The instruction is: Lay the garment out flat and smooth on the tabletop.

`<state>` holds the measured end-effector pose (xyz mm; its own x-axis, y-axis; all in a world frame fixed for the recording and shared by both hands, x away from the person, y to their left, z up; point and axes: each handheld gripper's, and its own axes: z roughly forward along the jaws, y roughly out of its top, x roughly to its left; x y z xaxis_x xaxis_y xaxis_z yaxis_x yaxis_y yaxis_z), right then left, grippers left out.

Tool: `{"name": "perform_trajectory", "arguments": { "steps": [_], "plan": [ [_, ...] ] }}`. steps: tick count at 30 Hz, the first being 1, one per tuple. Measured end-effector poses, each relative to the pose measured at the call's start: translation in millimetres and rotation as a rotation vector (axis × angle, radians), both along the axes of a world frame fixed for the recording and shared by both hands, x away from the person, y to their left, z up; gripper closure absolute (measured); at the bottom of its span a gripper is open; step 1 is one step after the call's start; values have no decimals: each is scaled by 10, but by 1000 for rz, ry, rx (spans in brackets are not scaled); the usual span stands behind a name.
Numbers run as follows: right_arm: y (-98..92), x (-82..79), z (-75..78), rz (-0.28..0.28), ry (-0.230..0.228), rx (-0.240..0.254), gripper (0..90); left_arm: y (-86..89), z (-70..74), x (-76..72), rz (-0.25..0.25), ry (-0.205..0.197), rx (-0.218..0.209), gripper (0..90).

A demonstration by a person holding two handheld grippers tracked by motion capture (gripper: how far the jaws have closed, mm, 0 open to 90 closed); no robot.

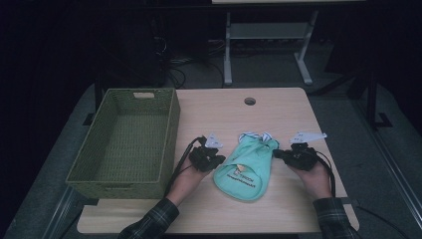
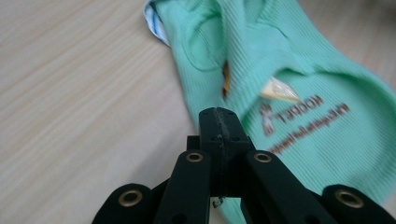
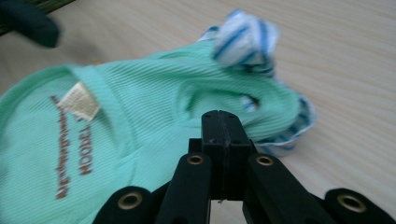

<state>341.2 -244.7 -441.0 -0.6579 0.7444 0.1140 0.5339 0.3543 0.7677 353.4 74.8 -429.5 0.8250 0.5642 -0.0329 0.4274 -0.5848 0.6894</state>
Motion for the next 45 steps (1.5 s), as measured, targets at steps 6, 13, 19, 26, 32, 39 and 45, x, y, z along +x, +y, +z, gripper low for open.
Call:
{"name": "perform_trajectory", "arguments": {
  "steps": [6,13,19,26,32,39,45],
  "plan": [
    [122,-140,-44,49,23,-11,899,-146,-125,204,-23,34,-11,895],
    [268,-232,-206,94,94,-54,899,-336,-300,243,-63,51,23,895],
    [323,-266,-261,113,114,-103,899,-337,-330,229,-69,44,39,894],
    [193,-301,-246,80,119,-125,899,-310,-331,210,-48,26,53,894],
    [23,-344,-246,43,122,-125,900,-289,-331,186,-31,16,59,894],
    [20,-353,-241,50,125,-131,899,-256,-302,19,-64,31,86,894],
    [79,-391,-236,82,130,-130,899,-170,-276,-176,-79,48,111,894]
  ]
}}
